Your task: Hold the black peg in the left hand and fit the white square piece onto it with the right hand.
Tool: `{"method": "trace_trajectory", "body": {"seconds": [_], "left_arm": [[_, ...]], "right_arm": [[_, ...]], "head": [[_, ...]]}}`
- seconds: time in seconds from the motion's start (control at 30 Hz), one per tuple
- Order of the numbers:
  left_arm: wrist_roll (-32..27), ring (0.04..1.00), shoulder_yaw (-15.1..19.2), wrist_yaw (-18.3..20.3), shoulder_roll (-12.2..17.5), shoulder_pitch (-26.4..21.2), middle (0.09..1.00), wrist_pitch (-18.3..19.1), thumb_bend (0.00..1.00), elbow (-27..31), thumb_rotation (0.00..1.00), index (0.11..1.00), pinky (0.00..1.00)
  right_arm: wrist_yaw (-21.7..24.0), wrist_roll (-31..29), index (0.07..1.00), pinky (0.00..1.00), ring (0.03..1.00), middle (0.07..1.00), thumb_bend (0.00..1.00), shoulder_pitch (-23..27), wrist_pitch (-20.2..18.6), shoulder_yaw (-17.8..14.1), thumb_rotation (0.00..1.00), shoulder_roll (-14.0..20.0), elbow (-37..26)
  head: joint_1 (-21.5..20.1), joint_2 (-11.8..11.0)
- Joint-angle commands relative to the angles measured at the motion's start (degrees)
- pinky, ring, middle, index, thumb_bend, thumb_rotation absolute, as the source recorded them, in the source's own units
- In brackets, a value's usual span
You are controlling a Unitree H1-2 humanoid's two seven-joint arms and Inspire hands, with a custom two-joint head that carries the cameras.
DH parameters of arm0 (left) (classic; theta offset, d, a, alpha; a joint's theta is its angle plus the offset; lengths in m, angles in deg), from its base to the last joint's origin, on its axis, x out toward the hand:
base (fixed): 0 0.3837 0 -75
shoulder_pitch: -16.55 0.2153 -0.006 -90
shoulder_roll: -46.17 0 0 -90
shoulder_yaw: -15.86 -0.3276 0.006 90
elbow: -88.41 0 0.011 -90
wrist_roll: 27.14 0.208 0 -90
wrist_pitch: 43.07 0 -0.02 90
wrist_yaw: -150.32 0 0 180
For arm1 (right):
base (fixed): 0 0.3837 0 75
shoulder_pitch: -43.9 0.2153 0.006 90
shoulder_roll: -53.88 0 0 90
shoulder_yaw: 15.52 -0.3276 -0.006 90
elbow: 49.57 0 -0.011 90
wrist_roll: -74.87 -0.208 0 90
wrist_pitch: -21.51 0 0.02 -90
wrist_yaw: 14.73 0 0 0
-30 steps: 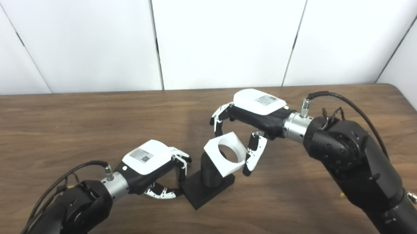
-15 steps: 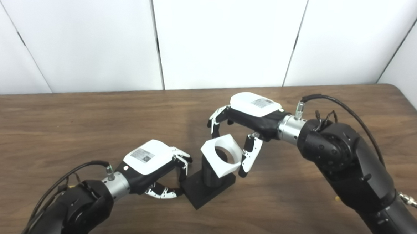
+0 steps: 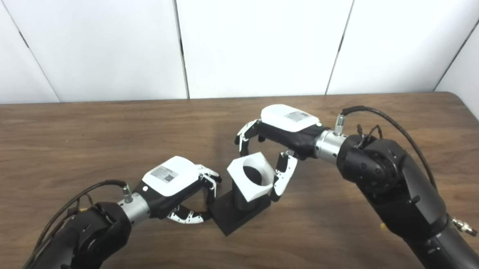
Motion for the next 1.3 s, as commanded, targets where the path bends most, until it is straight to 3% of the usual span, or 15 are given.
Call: {"method": "trace_trajectory", "body": {"seconds": [0.0, 0.47, 0.7, 0.73, 0.8, 0.97, 1.27], "left_arm": [[0.6, 0.814, -1.3, 2.3, 0.0, 0.2, 0.816, 0.2, 0.52, 0.3, 0.07, 0.482, 0.68], [0.9, 0.814, -1.6, 2.2, -0.1, 0.0, 0.817, 0.1, 0.52, 0.0, 0.07, 0.482, 0.67], [0.7, 0.817, -1.5, 2.9, -0.1, 0.0, 0.821, 0.8, 0.52, 0.5, 0.07, 0.482, 0.68], [0.6, 0.817, -1.5, 2.9, 0.0, 0.0, 0.822, 0.7, 0.52, 0.5, 0.07, 0.482, 0.67], [0.5, 0.816, -1.5, 2.4, 0.0, -0.1, 0.821, 0.2, 0.52, 0.1, 0.07, 0.482, 0.67], [0.7, 0.807, -1.5, 2.2, 0.0, 0.0, 0.817, 0.0, 0.52, -0.2, 0.07, 0.482, 0.66], [0.4, 0.805, -1.5, 2.1, 0.2, 0.0, 0.814, -0.5, 0.52, -0.2, 0.07, 0.482, 0.66]], "right_arm": [[-2.0, -0.1, 0.479, 0.64, 0.773, 0.764, 0.52, 1.8, 1.9, -0.5, 0.13, -0.2, -0.2], [-1.9, 0.3, 0.480, 0.65, 0.776, 0.760, 0.52, 1.8, 2.4, 0.8, 0.13, -1.1, 0.0], [0.2, 0.8, 0.495, 0.64, 0.779, 0.784, 0.52, 2.0, 0.5, 1.0, 0.15, -0.8, -0.7], [0.5, 0.9, 0.621, 0.64, 0.784, 0.793, 0.75, 2.1, 0.2, 0.9, 0.20, -0.7, -0.8], [0.9, 0.8, 0.686, 0.65, 0.789, 0.801, 0.85, 2.2, -0.2, 0.7, 0.23, -0.7, -1.0], [1.2, 0.5, 0.752, 0.66, 0.796, 0.811, 0.92, 2.2, 0.1, 0.2, 0.25, -0.2, -0.9], [1.4, 1.0, 0.790, 0.67, 0.802, 0.824, 0.93, 2.1, -0.7, -0.1, 0.25, 0.0, -1.3]], "head": [[0.0, 0.0], [0.3, 0.2], [0.1, 0.3], [0.1, 0.3], [0.0, 0.2], [0.1, 0.3], [0.0, 0.2]]}}
